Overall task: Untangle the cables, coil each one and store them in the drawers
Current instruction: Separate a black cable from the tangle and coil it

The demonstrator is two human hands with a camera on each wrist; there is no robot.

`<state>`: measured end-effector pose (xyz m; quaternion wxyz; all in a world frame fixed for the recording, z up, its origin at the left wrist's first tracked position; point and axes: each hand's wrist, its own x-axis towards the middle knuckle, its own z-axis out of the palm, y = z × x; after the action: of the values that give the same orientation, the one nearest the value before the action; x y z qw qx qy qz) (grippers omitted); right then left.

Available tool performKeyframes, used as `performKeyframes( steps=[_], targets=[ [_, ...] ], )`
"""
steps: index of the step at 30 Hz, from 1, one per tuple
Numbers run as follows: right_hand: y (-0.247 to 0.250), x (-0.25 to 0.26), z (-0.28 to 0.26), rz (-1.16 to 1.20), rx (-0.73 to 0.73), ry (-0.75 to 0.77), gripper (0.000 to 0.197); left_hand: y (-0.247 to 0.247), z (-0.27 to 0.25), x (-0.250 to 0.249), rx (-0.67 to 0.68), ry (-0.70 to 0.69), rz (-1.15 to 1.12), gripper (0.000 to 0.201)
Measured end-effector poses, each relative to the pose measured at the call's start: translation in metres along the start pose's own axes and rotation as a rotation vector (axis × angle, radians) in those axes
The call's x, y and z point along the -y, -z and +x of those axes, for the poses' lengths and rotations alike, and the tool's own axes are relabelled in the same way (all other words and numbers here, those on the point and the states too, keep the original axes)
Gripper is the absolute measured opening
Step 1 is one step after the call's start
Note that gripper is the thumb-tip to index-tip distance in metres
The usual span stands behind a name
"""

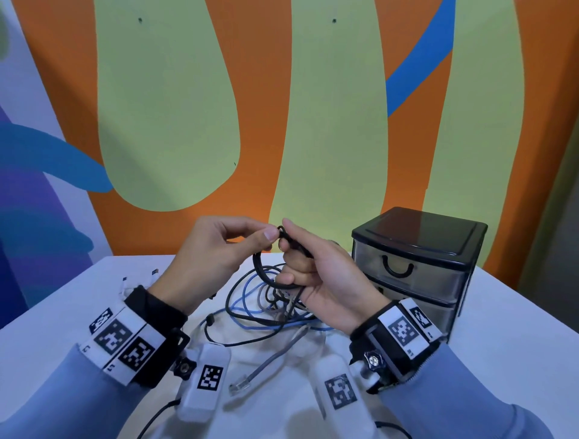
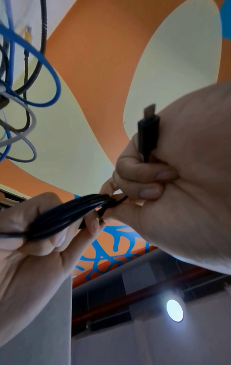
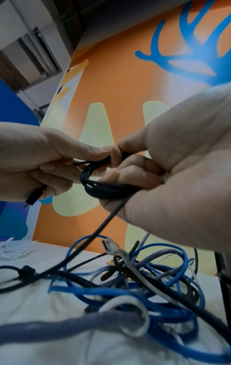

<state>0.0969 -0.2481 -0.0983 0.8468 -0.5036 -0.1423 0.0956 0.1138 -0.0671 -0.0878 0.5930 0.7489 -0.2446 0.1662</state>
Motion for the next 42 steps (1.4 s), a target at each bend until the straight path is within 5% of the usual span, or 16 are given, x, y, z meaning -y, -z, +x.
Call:
performKeyframes(
  steps=[7, 12, 21, 29, 35, 42],
  targets=[
    [-0.006, 0.003, -0.004, 0.003, -0.006, 0.036, 0.035, -0.009, -0.003, -0.008, 0.040, 0.190, -0.365, 0.032],
    [0.000, 0.001, -0.002, -0.040, -0.069, 0.025, 0.032, 0.002, -0.003, -0.017, 0.190, 0.114, 0.023, 0.041],
    [0.009, -0.003, 0.005, -0.071, -0.224, 0.097, 0.030, 0.001, -0.005, -0.008, 0.087, -0.101, 0.611, 0.040],
    [0.010, -0.002, 0.008, -0.169, -0.358, 0.140, 0.031, -0.002, -0.007, -0.009, 0.032, -0.258, 0.603, 0.030],
    [0.019, 0.006, 0.008, -0.092, -0.293, 0.085, 0.030, 0.010, 0.000, 0.000, 0.100, -0.343, 0.582, 0.012],
    [0.005, 0.001, 0.007, 0.200, -0.177, 0.211, 0.024, -0.003, -0.001, 0.006, -0.120, -0.321, 0.544, 0.012]
  ],
)
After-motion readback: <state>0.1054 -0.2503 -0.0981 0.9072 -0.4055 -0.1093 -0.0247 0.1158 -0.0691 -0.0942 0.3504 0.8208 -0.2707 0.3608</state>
